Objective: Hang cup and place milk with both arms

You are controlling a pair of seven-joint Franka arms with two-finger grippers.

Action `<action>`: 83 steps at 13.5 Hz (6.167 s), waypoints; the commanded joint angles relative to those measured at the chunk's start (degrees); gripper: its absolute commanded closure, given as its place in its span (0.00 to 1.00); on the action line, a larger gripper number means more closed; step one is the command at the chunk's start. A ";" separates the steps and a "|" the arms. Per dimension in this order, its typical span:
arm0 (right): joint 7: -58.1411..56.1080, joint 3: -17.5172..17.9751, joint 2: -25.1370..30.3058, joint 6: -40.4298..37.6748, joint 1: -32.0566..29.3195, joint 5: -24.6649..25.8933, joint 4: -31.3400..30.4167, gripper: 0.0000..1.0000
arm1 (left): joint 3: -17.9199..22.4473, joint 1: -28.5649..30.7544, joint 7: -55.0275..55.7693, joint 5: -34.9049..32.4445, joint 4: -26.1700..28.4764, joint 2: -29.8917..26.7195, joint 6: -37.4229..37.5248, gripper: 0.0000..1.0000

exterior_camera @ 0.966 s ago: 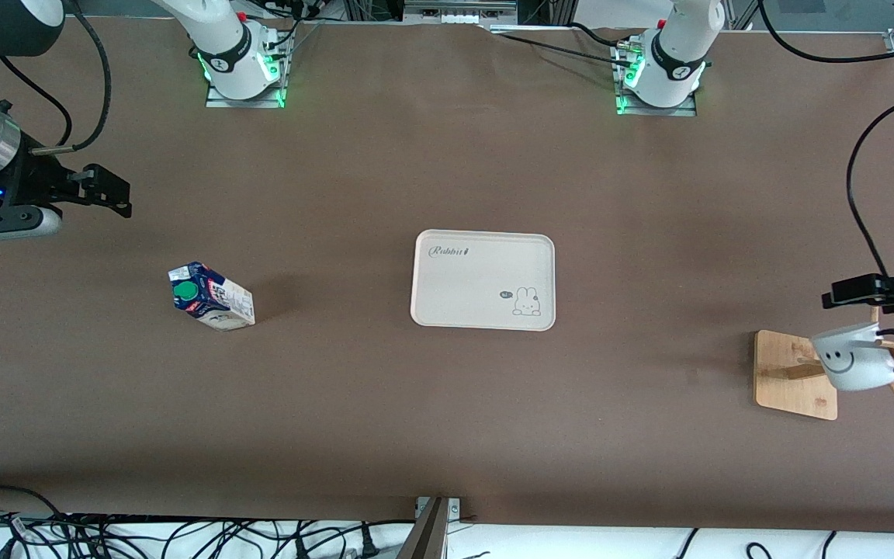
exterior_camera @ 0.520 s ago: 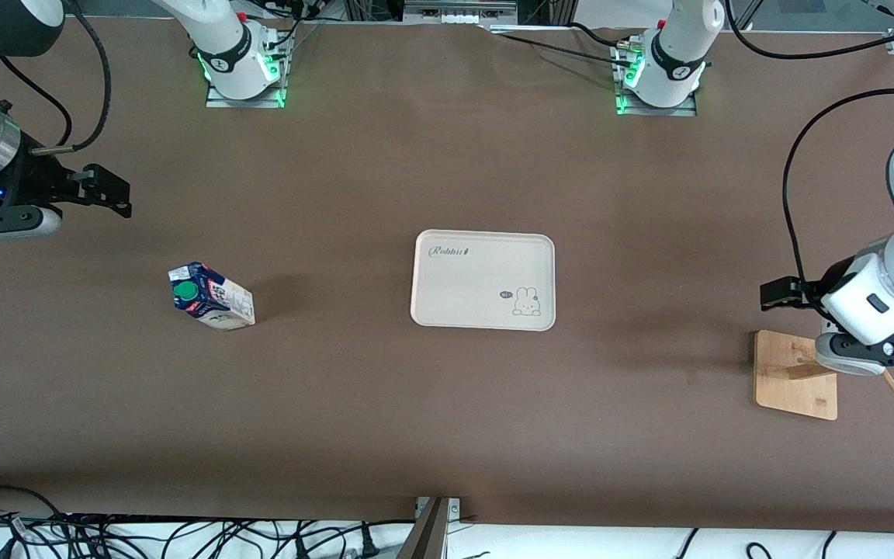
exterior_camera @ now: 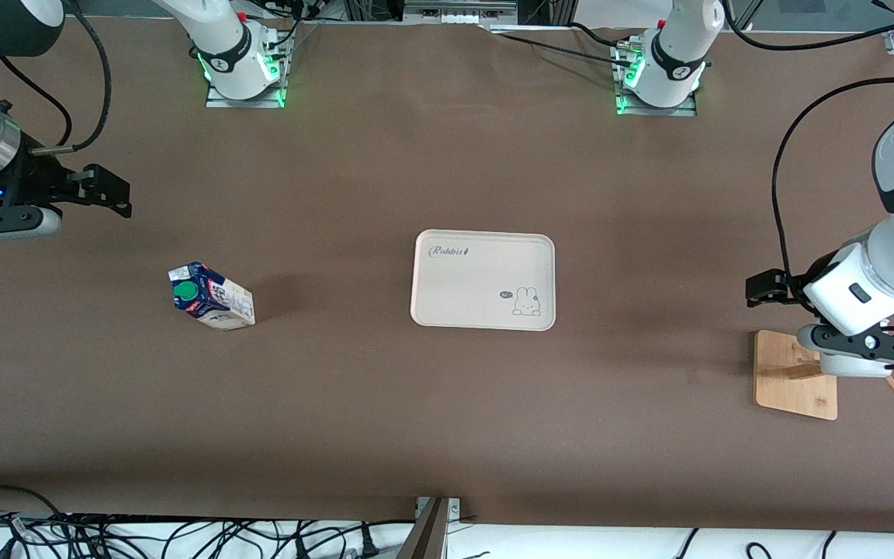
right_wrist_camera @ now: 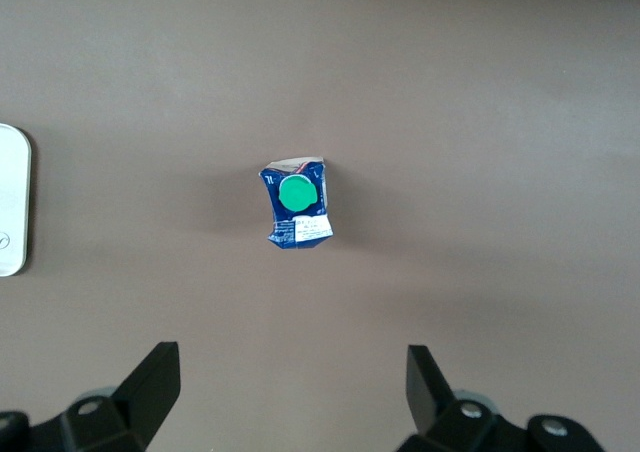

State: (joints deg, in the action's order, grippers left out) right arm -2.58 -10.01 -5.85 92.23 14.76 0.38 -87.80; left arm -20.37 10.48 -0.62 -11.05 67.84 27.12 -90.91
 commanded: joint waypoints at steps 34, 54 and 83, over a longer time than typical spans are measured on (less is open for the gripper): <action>-0.05 0.25 0.05 0.14 0.36 1.02 0.17 0.00 | 15.01 -8.37 -3.77 10.00 30.77 -26.85 -13.94 0.00; -0.05 0.08 -0.04 1.54 0.36 1.11 0.17 0.00 | 15.01 -8.37 -3.95 10.00 30.68 -26.76 -13.95 0.00; 0.21 -0.10 -0.66 3.22 0.00 0.85 0.17 0.00 | 15.01 -8.37 -3.95 10.00 30.68 -26.76 -13.94 0.00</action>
